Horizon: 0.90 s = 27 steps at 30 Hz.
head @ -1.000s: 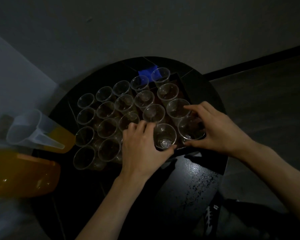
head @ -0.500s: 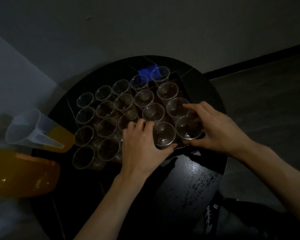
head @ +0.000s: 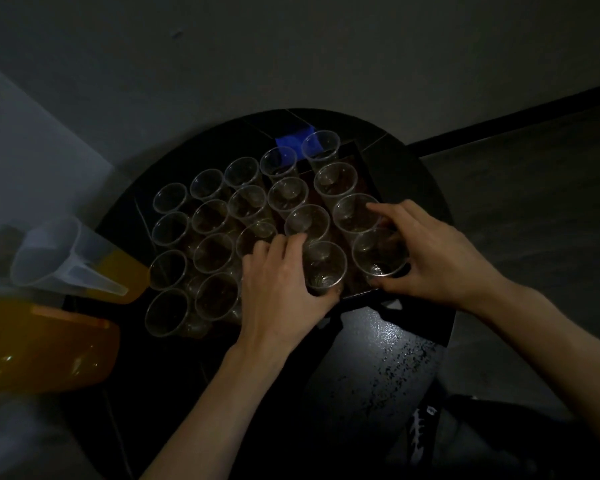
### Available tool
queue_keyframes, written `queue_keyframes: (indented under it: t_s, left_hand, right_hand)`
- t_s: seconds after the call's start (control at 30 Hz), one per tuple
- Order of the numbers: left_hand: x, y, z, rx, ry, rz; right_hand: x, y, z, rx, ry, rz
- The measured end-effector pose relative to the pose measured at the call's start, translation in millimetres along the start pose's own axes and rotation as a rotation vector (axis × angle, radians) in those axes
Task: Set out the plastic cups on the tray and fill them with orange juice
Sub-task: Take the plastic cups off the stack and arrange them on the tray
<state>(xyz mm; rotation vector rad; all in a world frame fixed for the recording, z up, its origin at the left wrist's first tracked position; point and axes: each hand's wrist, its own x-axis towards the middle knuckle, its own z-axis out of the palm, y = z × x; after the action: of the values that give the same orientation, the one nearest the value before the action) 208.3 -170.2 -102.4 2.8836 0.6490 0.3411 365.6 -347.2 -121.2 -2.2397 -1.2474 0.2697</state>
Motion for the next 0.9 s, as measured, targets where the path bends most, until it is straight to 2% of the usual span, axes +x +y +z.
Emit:
queue_keyframes:
  t_s: [0.3, 0.9]
  left_hand:
    - [0.0, -2.9, 0.0, 0.017, 0.003, -0.001]
    - [0.3, -4.5, -0.1, 0.002, -0.021, 0.012]
  right_hand:
    - [0.6, 0.0, 1.2, 0.061, 0.002, -0.005]
    - [0.5, 2.9, 4.1, 0.032, -0.003, 0.003]
